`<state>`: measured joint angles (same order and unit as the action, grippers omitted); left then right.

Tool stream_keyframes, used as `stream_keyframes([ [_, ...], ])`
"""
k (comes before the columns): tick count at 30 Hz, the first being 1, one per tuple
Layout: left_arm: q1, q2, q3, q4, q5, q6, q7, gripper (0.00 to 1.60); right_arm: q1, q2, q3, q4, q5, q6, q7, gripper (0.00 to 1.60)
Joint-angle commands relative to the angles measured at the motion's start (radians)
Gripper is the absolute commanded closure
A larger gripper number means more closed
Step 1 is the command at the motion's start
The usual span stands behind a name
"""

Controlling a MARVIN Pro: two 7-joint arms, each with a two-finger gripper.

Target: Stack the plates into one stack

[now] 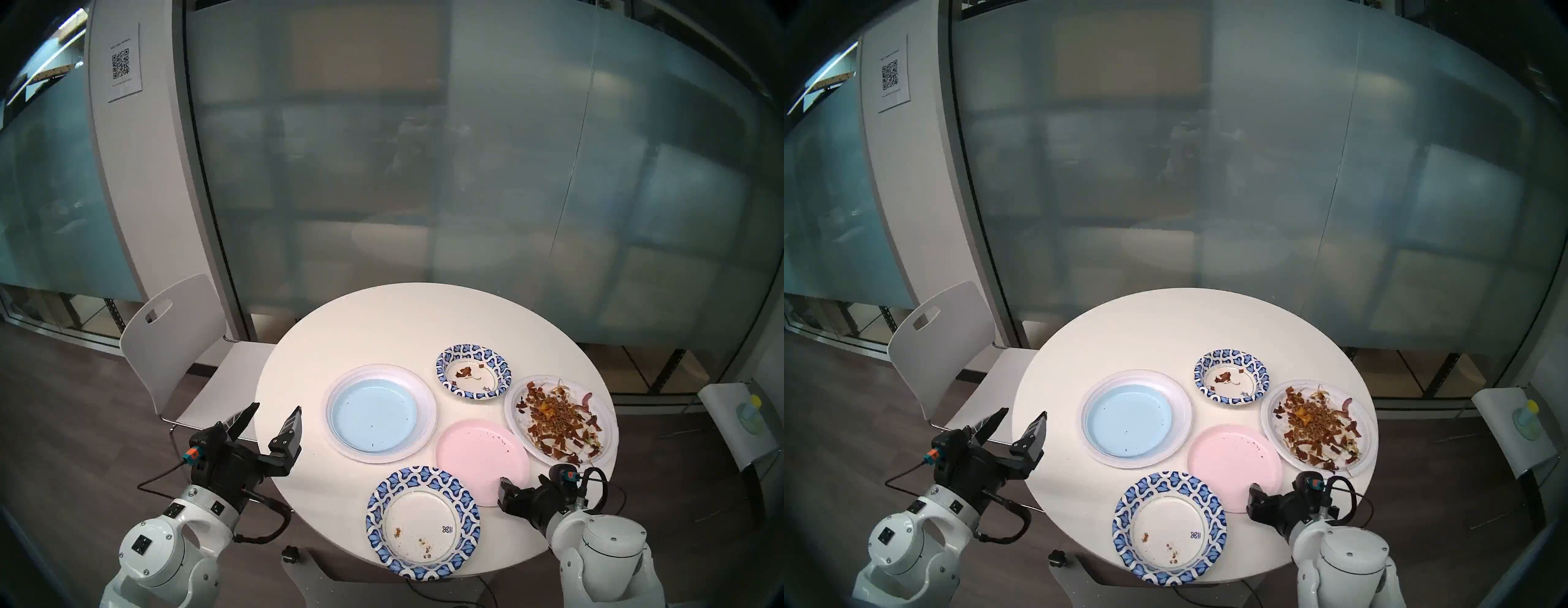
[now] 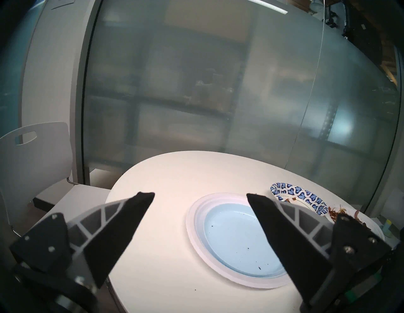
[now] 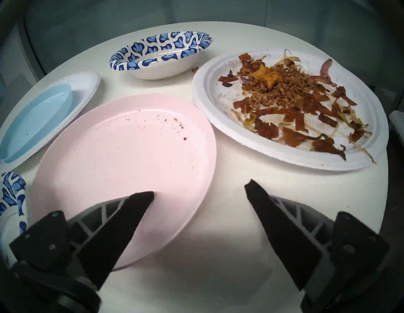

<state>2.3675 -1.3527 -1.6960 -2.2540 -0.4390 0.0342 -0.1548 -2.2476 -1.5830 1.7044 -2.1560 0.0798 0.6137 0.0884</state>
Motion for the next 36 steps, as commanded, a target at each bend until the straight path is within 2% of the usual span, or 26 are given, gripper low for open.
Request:
stream_keyframes([
  [1,-0.002,-0.001,0.001,-0.021,-0.002,0.001,0.001,0.0,0.021,0.002,0.004,0.008,0.01,-0.003,0.009,0.0],
  [9,-0.003,-0.004,0.0,-0.021,0.0,0.003,-0.002,0.0,0.019,0.001,0.005,0.031,0.016,-0.009,0.015,0.01],
  [10,-0.003,-0.005,-0.001,-0.021,0.0,0.003,-0.002,0.0,0.019,0.001,0.004,0.035,0.015,-0.011,0.015,0.08],
  [11,-0.003,-0.005,-0.001,-0.021,0.001,0.003,-0.003,0.0,0.021,0.006,0.002,0.037,0.012,-0.004,0.015,0.08],
  [12,-0.003,-0.005,-0.001,-0.021,0.001,0.003,-0.003,0.0,0.021,0.006,0.002,0.039,0.011,-0.007,0.015,0.17],
  [13,-0.003,-0.006,-0.001,-0.021,0.001,0.003,-0.003,0.0,0.021,0.005,0.001,0.041,0.011,-0.008,0.015,0.17],
  [14,-0.003,-0.006,-0.001,-0.021,0.001,0.004,-0.004,0.0,0.021,0.005,0.001,0.042,0.01,-0.009,0.015,0.32],
  [15,-0.003,-0.007,-0.001,-0.021,0.002,0.004,-0.004,0.0,0.021,0.007,-0.001,0.042,0.006,-0.01,0.013,0.38],
  [18,-0.003,-0.008,-0.002,-0.021,0.002,0.004,-0.005,0.0,0.016,0.009,-0.003,0.035,0.001,-0.008,0.011,0.76],
  [23,-0.003,-0.01,-0.002,-0.021,0.003,0.005,-0.007,0.0,0.005,0.009,-0.005,0.017,-0.005,-0.009,0.007,0.86],
  [27,-0.004,-0.011,-0.003,-0.021,0.004,0.006,-0.008,0.0,-0.003,0.005,-0.004,0.006,-0.007,-0.013,0.007,0.87],
  [31,-0.004,-0.013,-0.003,-0.021,0.005,0.006,-0.01,0.0,-0.007,0.005,0.001,0.006,-0.008,-0.023,0.007,1.07],
  [32,-0.004,-0.013,-0.004,-0.021,0.006,0.006,-0.01,0.0,-0.008,0.005,0.002,0.007,-0.008,-0.026,0.008,1.29],
  [34,-0.004,-0.014,-0.004,-0.021,0.006,0.007,-0.011,0.0,-0.009,0.005,0.003,0.006,-0.007,-0.03,0.009,1.39],
  [35,-0.004,-0.015,-0.004,-0.021,0.006,0.007,-0.011,0.0,-0.008,0.006,0.004,0.004,-0.007,-0.031,0.01,1.53],
  [36,-0.004,-0.015,-0.004,-0.021,0.006,0.007,-0.011,0.0,-0.008,0.006,0.005,0.001,-0.007,-0.031,0.011,1.6],
])
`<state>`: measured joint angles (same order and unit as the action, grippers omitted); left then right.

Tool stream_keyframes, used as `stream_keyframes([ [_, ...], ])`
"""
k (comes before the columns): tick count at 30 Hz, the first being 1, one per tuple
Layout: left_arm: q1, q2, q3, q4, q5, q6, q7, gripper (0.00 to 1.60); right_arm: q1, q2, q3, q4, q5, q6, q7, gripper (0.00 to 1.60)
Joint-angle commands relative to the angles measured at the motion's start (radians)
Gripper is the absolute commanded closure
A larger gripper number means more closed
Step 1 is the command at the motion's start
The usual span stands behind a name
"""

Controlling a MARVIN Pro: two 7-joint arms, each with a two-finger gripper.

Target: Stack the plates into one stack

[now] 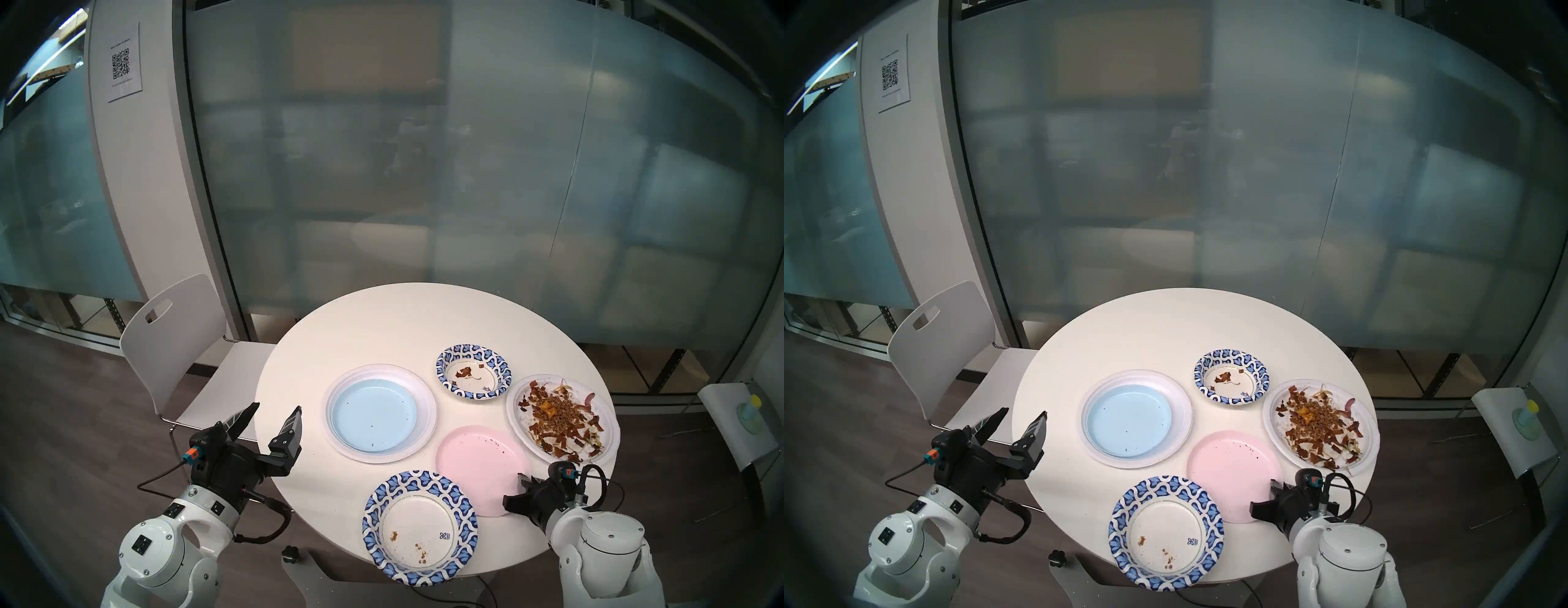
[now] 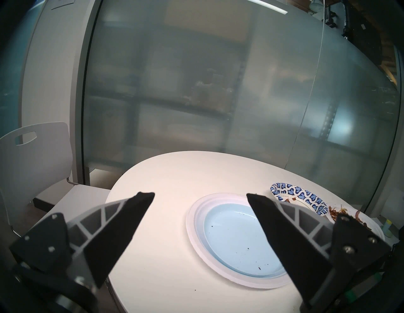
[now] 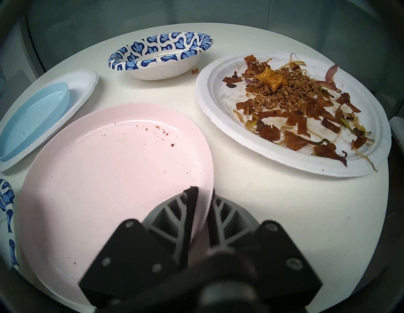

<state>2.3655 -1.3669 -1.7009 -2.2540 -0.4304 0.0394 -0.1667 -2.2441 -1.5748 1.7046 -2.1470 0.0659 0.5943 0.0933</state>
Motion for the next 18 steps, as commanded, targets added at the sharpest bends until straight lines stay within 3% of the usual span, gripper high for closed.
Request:
stream_keyframes([
  [1,-0.002,-0.001,0.001,-0.021,-0.002,0.002,0.0,0.0,-0.012,-0.003,0.006,-0.011,0.007,-0.015,0.005,1.6],
  [18,-0.003,-0.008,-0.002,-0.021,0.002,0.004,-0.006,0.0,-0.016,-0.049,0.032,-0.036,0.032,-0.106,-0.016,1.6],
])
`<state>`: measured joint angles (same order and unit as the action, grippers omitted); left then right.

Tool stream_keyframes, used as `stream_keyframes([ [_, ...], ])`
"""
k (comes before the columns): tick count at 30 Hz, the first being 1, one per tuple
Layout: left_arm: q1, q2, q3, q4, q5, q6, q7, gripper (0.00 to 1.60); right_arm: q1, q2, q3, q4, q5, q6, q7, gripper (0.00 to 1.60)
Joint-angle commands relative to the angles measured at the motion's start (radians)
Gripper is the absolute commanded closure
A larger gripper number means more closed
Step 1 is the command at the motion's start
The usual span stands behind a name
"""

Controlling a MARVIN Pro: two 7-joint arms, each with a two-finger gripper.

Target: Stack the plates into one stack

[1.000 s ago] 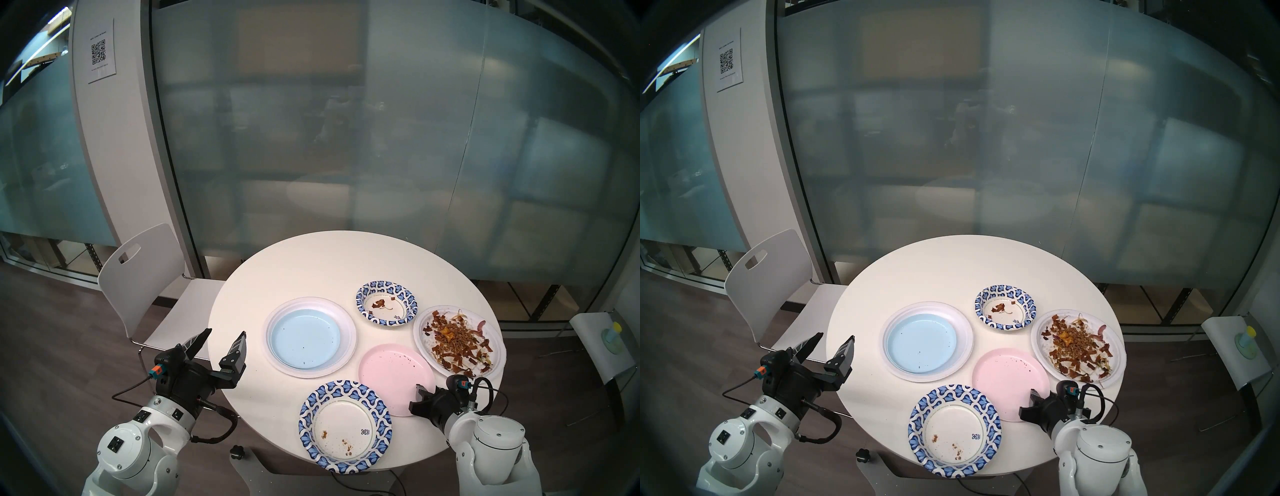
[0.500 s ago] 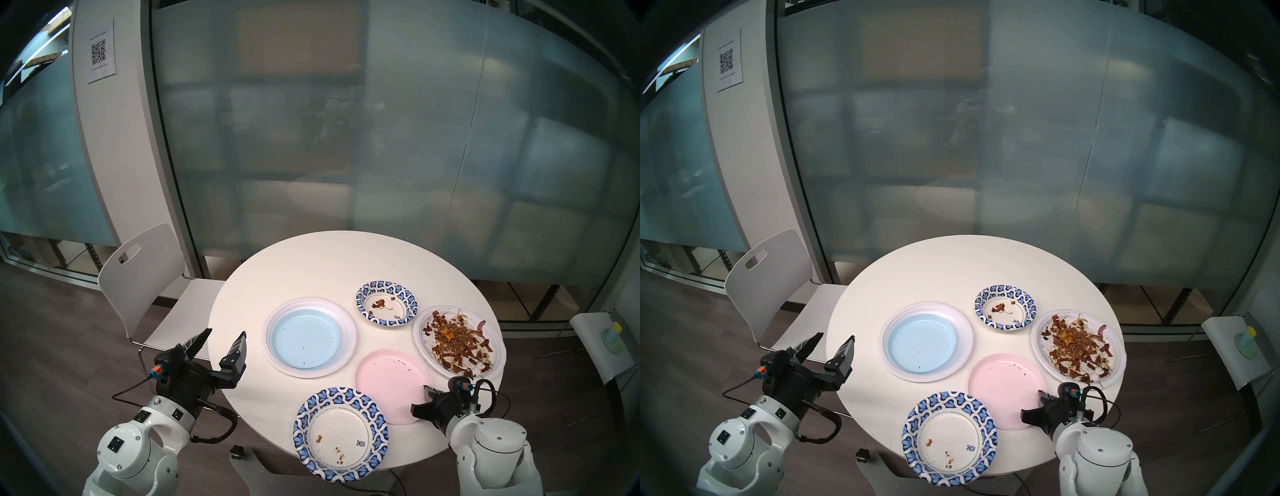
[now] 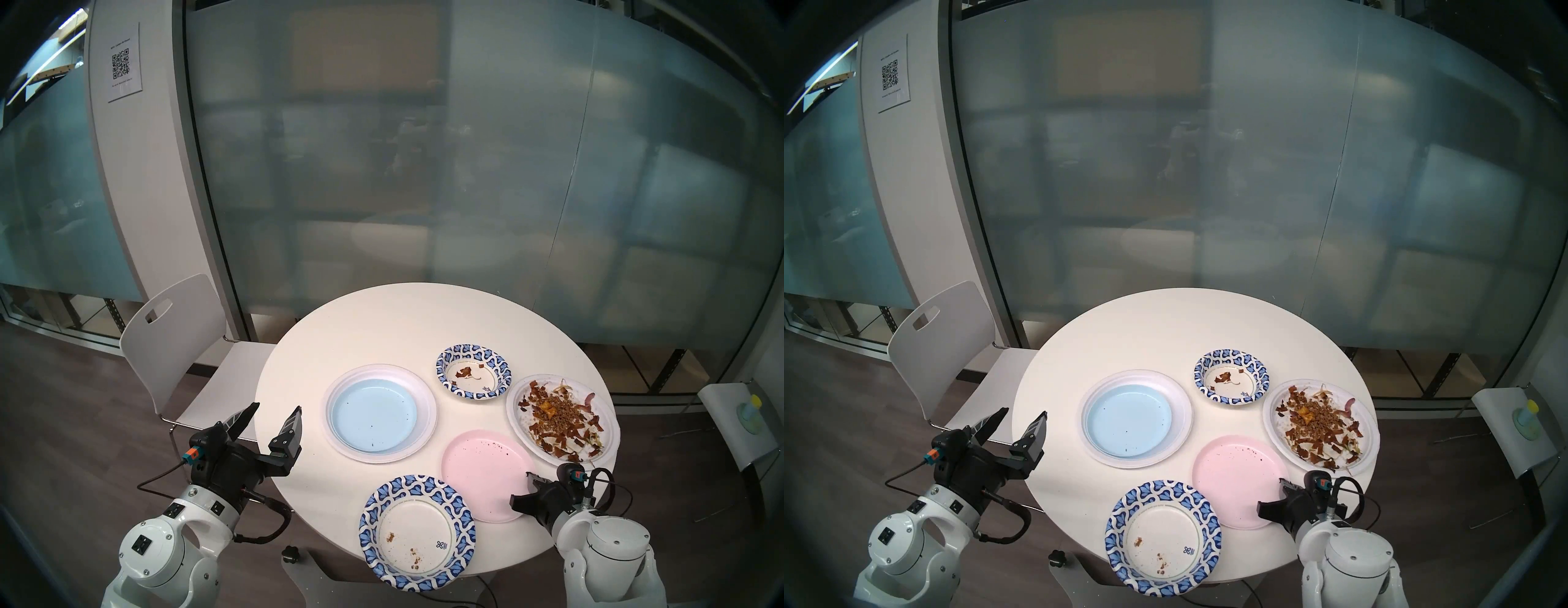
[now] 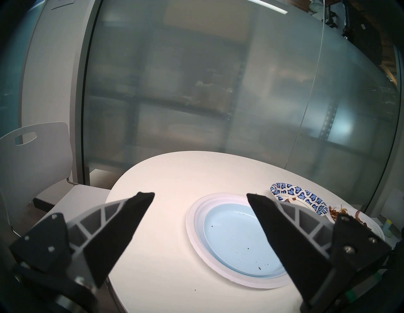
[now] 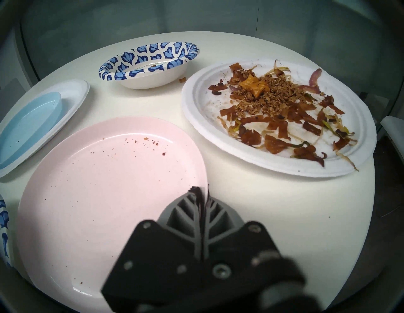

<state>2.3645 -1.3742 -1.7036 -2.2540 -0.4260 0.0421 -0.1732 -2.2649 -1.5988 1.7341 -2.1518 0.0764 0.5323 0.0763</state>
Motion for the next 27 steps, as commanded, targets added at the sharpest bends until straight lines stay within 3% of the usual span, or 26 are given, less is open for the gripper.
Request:
stream_keyframes([
  [1,-0.002,-0.001,0.001,-0.021,-0.002,0.001,0.0,0.0,0.003,-0.028,0.005,-0.033,0.03,-0.049,0.005,1.6],
  [27,-0.004,-0.012,-0.003,-0.02,0.004,0.005,-0.009,0.0,-0.035,-0.1,0.067,-0.134,0.141,-0.104,0.04,1.6],
])
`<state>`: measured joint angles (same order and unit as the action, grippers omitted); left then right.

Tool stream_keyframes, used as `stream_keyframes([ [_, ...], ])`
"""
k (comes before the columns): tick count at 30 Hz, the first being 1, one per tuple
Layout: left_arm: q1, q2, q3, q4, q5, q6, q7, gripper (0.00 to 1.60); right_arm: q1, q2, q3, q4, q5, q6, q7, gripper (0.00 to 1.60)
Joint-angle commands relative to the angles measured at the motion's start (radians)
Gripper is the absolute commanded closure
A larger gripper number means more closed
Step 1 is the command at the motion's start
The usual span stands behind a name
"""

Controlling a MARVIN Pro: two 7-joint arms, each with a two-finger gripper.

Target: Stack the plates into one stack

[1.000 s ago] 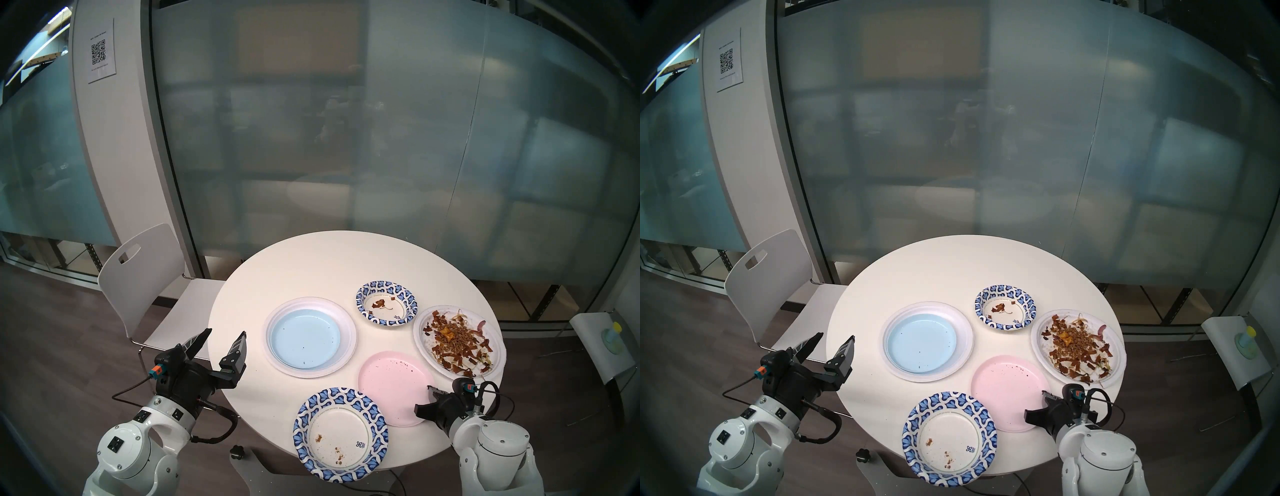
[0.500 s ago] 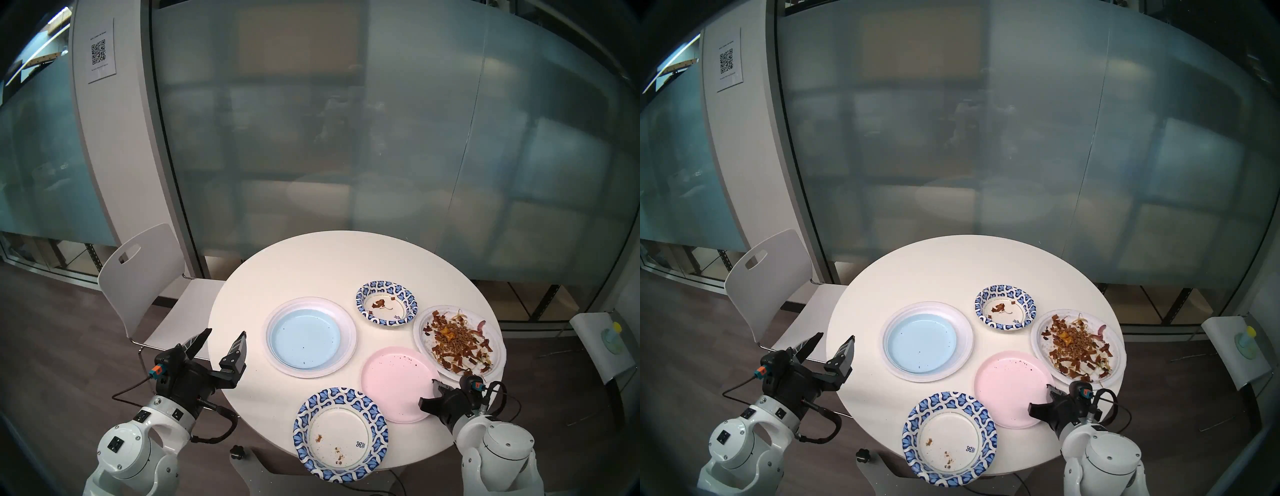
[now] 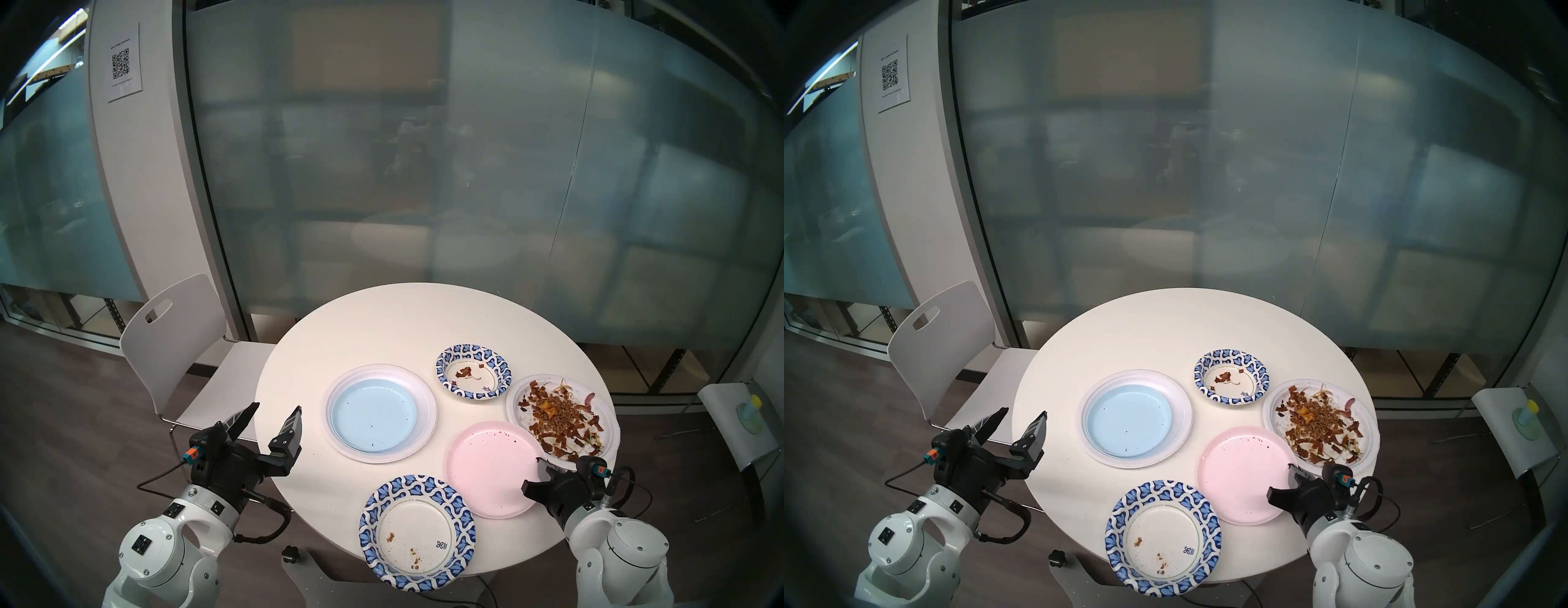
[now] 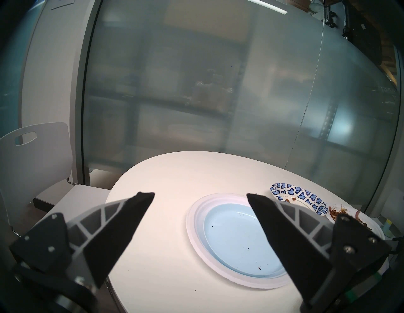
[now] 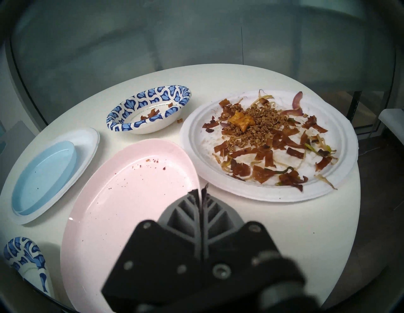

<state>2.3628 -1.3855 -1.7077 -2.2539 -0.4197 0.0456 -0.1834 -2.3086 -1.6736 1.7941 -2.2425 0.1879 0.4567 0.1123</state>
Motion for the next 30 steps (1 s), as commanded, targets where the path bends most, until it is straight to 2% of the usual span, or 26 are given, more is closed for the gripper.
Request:
stream_keyframes([
  [1,-0.002,-0.001,0.001,-0.02,-0.002,0.002,0.0,0.0,0.012,-0.036,0.013,-0.044,0.043,-0.038,0.006,1.6],
  [12,-0.003,-0.006,0.0,-0.02,0.001,0.003,-0.004,0.0,0.049,-0.072,0.025,-0.034,0.099,-0.079,0.023,1.6],
  [19,-0.004,-0.008,-0.001,-0.02,0.002,0.003,-0.006,0.0,0.068,-0.077,0.016,-0.058,0.132,-0.081,0.033,1.6],
  [24,-0.004,-0.01,-0.002,-0.02,0.004,0.004,-0.008,0.0,0.115,-0.061,-0.001,-0.041,0.143,-0.063,0.037,1.6],
  [30,-0.004,-0.013,-0.003,-0.019,0.005,0.005,-0.011,0.0,0.186,-0.021,-0.053,0.009,0.148,-0.033,0.031,1.6],
])
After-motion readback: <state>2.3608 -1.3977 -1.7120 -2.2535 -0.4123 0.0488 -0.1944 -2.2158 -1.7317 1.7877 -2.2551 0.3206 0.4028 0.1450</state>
